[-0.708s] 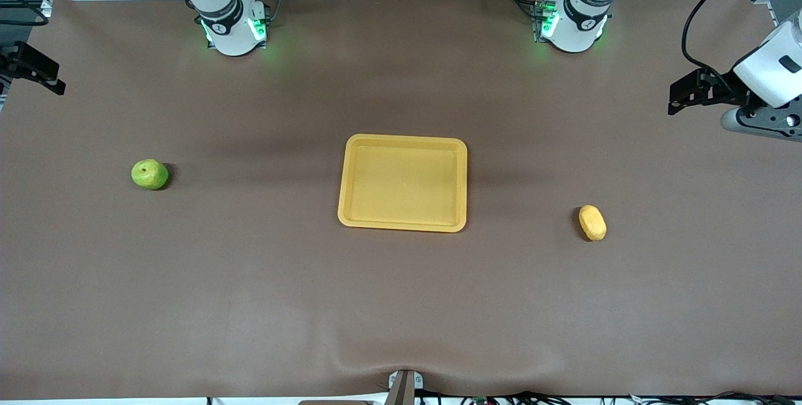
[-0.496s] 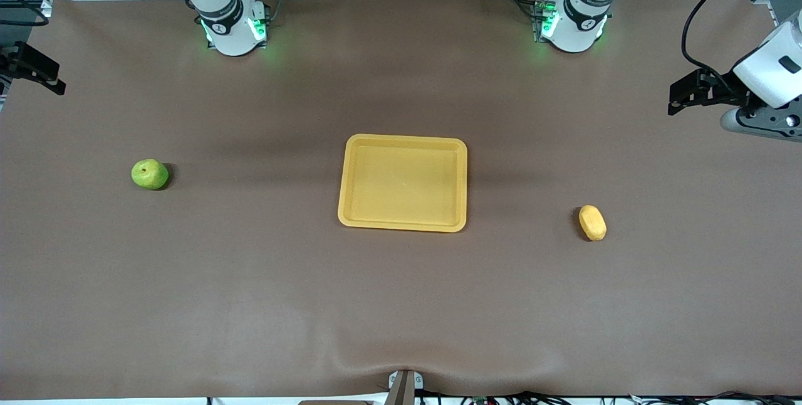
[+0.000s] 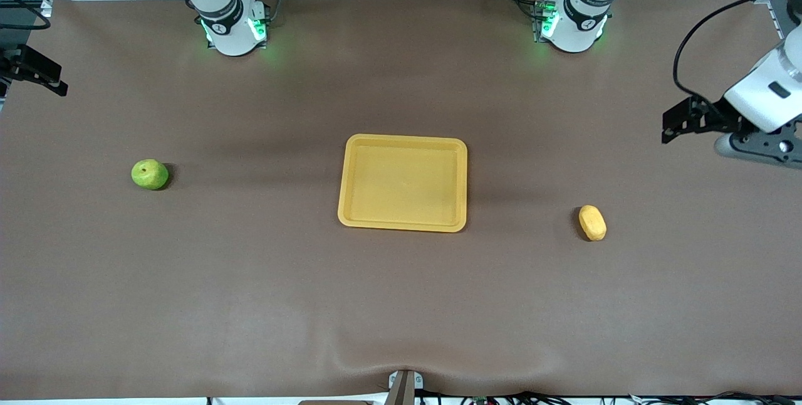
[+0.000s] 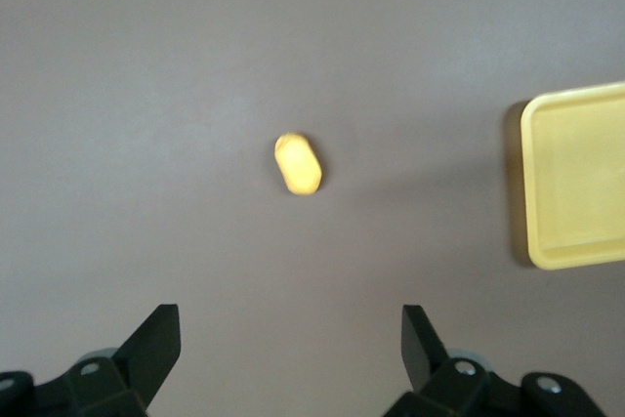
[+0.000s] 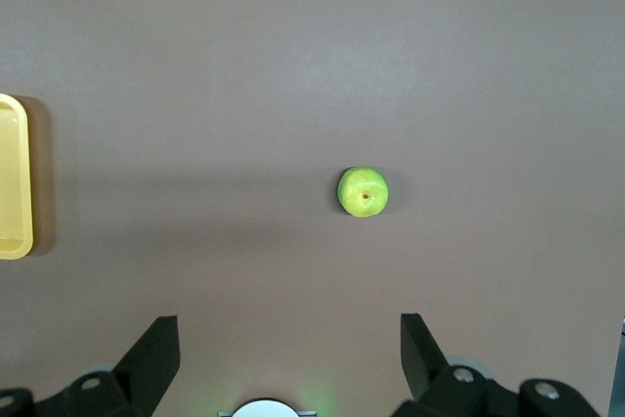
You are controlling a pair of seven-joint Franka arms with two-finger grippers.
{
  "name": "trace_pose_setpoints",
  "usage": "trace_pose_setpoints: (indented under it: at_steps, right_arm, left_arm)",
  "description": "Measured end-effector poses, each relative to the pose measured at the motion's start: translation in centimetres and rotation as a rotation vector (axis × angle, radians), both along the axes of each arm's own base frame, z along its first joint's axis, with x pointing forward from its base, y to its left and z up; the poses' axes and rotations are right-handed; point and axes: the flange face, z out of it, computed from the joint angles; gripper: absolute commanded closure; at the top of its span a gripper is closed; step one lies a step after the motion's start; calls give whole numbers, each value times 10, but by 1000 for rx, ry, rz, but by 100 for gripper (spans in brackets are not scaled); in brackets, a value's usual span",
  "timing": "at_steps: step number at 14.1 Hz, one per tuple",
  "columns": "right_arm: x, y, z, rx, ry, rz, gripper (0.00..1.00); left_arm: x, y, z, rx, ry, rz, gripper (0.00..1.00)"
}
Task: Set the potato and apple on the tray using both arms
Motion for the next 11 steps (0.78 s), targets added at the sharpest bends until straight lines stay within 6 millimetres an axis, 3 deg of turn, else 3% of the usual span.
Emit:
trace_pose_setpoints:
  at_steps: [6, 8, 11]
  right_arm:
    - [2, -5, -4, 1, 8, -11, 0]
    - [3, -11, -8, 2, 15, -22, 0]
    - [8, -19, -20, 3, 41, -37, 0]
  left_arm:
    - [42, -28, -50, -37, -71, -20, 0]
    - [55, -36, -78, -44, -65, -27, 0]
    - [66, -45, -137, -40, 21, -33, 0]
